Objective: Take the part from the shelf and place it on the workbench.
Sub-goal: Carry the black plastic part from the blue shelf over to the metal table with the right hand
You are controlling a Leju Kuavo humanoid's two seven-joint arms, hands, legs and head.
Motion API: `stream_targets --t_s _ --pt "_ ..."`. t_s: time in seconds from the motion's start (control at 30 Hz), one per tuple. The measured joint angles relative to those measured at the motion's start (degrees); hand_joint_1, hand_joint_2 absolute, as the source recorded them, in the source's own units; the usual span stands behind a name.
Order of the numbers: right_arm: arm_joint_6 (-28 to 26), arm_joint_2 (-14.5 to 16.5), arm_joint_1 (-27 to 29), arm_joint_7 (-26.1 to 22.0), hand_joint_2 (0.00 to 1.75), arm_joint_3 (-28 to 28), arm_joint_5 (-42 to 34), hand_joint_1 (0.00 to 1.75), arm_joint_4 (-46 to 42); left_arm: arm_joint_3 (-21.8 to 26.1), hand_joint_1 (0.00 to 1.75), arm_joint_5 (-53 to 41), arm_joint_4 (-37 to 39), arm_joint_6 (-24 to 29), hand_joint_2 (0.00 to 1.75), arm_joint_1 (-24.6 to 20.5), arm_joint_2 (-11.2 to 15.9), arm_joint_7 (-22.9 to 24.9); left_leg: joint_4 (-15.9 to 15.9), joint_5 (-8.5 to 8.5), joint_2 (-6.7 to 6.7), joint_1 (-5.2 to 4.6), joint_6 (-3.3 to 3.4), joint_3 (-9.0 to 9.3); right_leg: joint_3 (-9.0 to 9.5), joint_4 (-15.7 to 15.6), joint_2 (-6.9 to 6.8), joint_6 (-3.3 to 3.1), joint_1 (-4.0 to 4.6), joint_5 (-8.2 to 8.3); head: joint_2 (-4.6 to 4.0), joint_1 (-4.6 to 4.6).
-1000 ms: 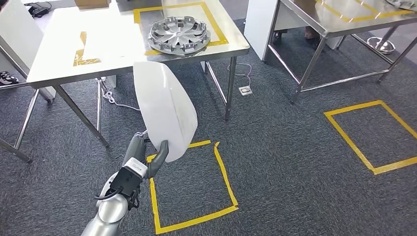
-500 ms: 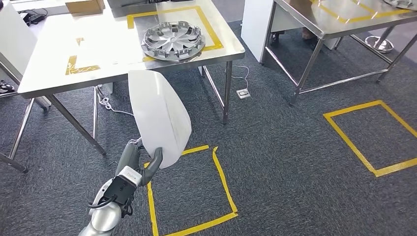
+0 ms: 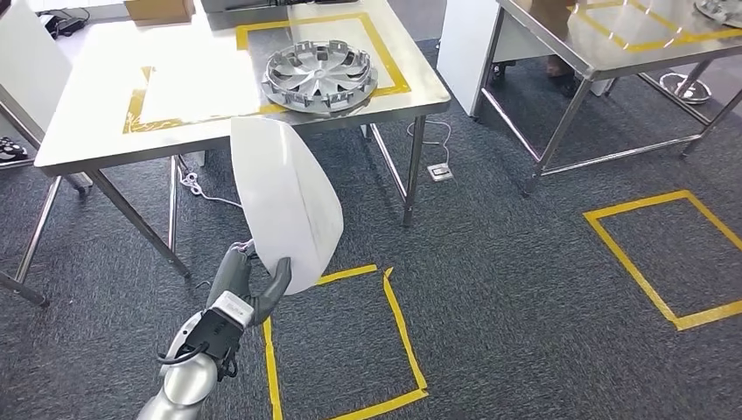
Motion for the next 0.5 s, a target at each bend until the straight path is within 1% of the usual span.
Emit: stream_targets --t_s 0.07,0.1,0.13,0.17,0.2,0.27,0.3,0.33,0.37,0.4,0.43,0.47,0.5 --pt "0.1 0.1 0.0 0.3 0.00 -0.1 0.0 0.00 0.0 0.0 1.75 -0.3 0.0 0.0 1.75 -0.2 0.0 0.1 -0.2 -0.38 0.04 -0.12 -0.61 0.11 0.31 -0.9 0.06 -0.59 0.18 -0.45 0.00 -0.08" --pt "0.1 0.1 0.1 0.4 0.00 -0.2 0.1 0.00 0.0 0.0 1.75 -0.4 -0.1 0.1 1.75 -0.2 0.0 0.3 -0.2 -0.56 0.08 -0.06 -0.92 0.24 0.49 -1.0 0.09 -0.91 0.06 -0.52 0.00 -0.08" --pt "0.1 0.2 0.1 0.5 0.00 -0.2 0.1 0.00 0.0 0.0 1.75 -0.6 -0.3 0.1 1.75 -0.3 -0.1 0.5 0.3 -0.94 0.12 -0.02 -1.24 0.17 0.75 -1.2 0.12 -1.28 -0.03 -0.64 0.00 -0.18" --pt "0.2 0.2 0.1 0.5 0.00 -0.2 0.1 0.00 0.0 0.0 1.75 -0.7 -0.4 0.2 1.75 -0.5 -0.2 0.7 1.7 -1.69 0.15 0.02 -1.53 -0.41 1.06 -1.3 0.12 -1.65 -0.14 -0.75 0.00 -0.27" --pt "0.2 0.2 0.1 0.6 0.00 -0.2 0.1 0.00 0.0 0.0 1.75 -0.8 -0.5 0.2 1.75 -0.8 -0.2 1.0 4.4 -2.90 0.16 0.08 -1.76 -1.73 1.43 -1.4 0.09 -1.97 -0.24 -0.91 0.00 -0.36" --pt "0.3 0.3 -0.1 0.8 0.00 -0.2 0.2 0.00 0.0 0.0 1.75 -0.9 -0.5 0.2 1.75 -1.3 -0.3 1.6 12.1 -5.74 0.17 0.12 -2.04 -6.06 2.00 -1.4 0.06 -2.37 -0.22 -1.45 0.00 -0.48" --pt "0.3 0.3 -0.1 0.9 0.00 -0.2 0.2 0.00 0.0 0.0 1.75 -0.9 -0.5 0.2 1.75 -1.4 -0.3 1.9 15.2 -6.30 0.18 0.14 -2.10 -8.10 2.38 -1.4 0.08 -2.42 -0.21 -1.77 0.00 -0.48" --pt "0.4 0.3 -0.1 1.0 0.00 -0.2 0.3 0.00 0.0 0.0 1.75 -0.9 -0.5 0.1 1.75 -1.3 -0.3 2.1 16.4 -5.74 0.18 0.15 -2.10 -9.30 2.81 -1.4 0.12 -2.41 -0.21 -2.11 0.00 -0.48" --pt "0.5 0.3 -0.1 1.1 0.00 -0.2 0.3 0.00 0.0 0.0 1.75 -0.9 -0.6 0.1 1.75 -1.2 -0.3 2.3 15.2 -3.91 0.18 0.15 -2.04 -9.39 3.34 -1.4 0.18 -2.33 -0.21 -2.50 0.00 -0.49" --pt "0.6 0.4 -0.1 1.2 0.00 -0.2 0.4 0.00 0.0 0.0 1.75 -0.9 -0.7 0.1 1.75 -1.2 -0.3 2.4 11.9 -1.20 0.19 0.16 -1.91 -8.39 3.95 -1.4 0.23 -2.21 -0.22 -2.94 0.00 -0.49" --pt "0.7 0.4 -0.1 1.2 0.00 -0.2 0.5 0.00 0.0 0.0 1.75 -0.9 -0.9 0.0 1.75 -1.1 -0.2 2.4 7.9 1.29 0.24 0.14 -1.74 -6.94 4.39 -1.4 0.26 -2.02 -0.21 -3.39 0.00 -0.48" --pt "0.8 0.4 -0.1 1.2 0.00 -0.2 0.6 0.00 0.0 0.0 1.75 -0.9 -1.1 0.0 1.75 -1.0 -0.2 2.4 4.1 2.98 0.27 0.07 -1.52 -5.46 4.69 -1.3 0.32 -1.75 -0.11 -3.84 0.00 -0.51" --pt "0.8 0.5 -0.2 1.1 0.00 -0.2 0.7 0.00 0.0 0.0 1.75 -0.9 -1.3 0.0 1.75 -0.9 -0.1 2.4 1.7 3.76 0.28 -0.01 -1.26 -4.50 4.80 -1.3 0.34 -1.46 -0.03 -4.16 0.00 -0.48"
